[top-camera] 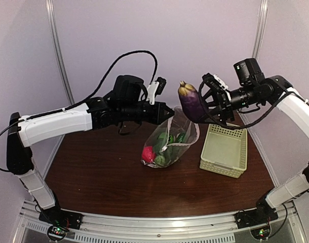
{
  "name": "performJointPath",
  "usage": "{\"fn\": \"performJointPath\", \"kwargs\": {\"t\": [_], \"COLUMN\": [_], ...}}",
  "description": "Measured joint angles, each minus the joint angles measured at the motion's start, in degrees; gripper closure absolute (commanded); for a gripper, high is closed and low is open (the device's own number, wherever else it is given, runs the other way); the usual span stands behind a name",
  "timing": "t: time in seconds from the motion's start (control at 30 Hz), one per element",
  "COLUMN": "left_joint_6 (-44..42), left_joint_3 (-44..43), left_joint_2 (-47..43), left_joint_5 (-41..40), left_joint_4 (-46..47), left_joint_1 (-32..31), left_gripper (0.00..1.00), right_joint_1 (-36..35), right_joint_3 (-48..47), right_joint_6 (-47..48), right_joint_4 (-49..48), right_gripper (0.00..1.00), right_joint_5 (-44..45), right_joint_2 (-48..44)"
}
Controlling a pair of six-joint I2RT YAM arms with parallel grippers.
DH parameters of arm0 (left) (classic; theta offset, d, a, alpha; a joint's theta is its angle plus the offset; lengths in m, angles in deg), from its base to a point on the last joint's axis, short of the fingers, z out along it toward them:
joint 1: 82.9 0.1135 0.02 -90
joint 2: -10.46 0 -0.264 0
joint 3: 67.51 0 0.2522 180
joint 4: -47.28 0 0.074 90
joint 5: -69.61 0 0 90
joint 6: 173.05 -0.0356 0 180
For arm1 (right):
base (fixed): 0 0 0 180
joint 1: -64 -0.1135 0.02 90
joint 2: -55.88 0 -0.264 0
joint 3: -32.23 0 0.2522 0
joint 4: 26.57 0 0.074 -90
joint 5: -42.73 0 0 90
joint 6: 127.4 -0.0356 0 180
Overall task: Place the food in the zip-top bag and seal the zipper
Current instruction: Place the fake vegetable in the zipper food storage bag.
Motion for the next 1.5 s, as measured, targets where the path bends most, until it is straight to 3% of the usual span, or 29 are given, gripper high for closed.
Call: {"fn": "performJointPath", "kwargs": {"t": [0.3,0.6,0.77,1.0,1.33,1.5], "left_joint_6": [0.6,0.6,0.6,0.6,0.7,0.5], "left_joint_3": [0.0,-0.1,-0.1,-0.1,1.3,1.3], "left_joint_2": [-1.0,-2.9,-3.0,-3.0,-4.1,-4.0], "left_joint_5": [0.0,-0.3,-1.1,-1.5,-1.3,-0.3], "left_joint_4": [-0.7,-1.0,-1.1,-1.2,-1.1,-1.1], "left_joint_1": [0.0,0.0,0.2,0.8,2.1,2.1], "left_gripper": [1.0,1.0,1.0,1.0,1.0,1.0], "right_joint_1": [-1.5,-4.9,-6.7,-7.2,-7.6,-11.4], "right_joint_3": [7.0,10.4,10.5,8.3,-0.2,-0.2], "right_joint_6": [-7.9,-7.9,-6.8,-6.6,0.7,9.2], "right_joint_4": [-15.1,-18.2,-18.4,-14.8,-3.3,3.1], "right_gripper": [0.56,0.5,0.18,0.03,0.17,0.21], "right_joint_5": [0.6,6.4,10.6,12.5,12.4,18.7], "right_joint_2": [0.5,1.9,2.5,5.2,2.3,2.2]}}
